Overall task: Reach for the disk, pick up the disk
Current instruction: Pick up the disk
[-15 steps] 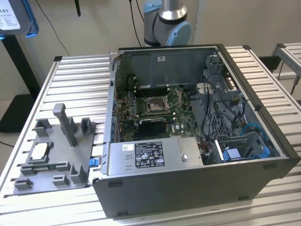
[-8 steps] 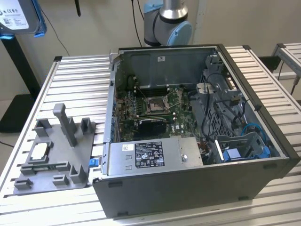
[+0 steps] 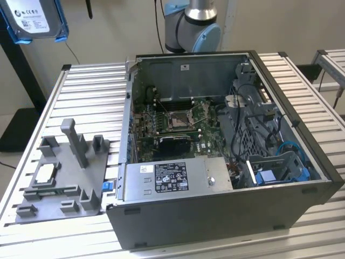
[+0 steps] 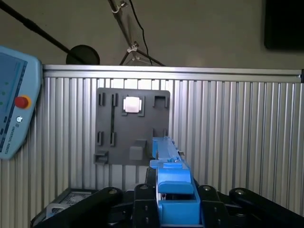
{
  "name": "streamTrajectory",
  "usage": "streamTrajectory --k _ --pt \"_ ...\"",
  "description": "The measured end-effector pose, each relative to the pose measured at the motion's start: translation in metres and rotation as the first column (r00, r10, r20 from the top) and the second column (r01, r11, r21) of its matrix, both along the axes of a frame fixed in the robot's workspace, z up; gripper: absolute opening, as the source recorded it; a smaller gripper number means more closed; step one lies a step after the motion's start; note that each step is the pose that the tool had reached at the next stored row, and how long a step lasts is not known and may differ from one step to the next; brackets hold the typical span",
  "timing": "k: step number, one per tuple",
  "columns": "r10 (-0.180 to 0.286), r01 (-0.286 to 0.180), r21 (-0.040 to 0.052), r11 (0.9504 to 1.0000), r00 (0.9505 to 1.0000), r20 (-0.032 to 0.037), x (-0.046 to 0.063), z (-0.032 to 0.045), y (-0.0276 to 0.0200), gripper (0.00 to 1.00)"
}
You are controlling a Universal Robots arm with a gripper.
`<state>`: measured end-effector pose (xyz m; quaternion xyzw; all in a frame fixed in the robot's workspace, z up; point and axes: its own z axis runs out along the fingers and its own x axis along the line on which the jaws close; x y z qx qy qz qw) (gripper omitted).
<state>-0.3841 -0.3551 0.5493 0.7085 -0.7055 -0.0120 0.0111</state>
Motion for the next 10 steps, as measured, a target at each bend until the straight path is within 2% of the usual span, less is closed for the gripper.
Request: streamTrajectory --k 10 --pt "0.0 0.0 -0.0001 1.0 1.0 -0.0001 0.04 0.0001 0.0 0.0"
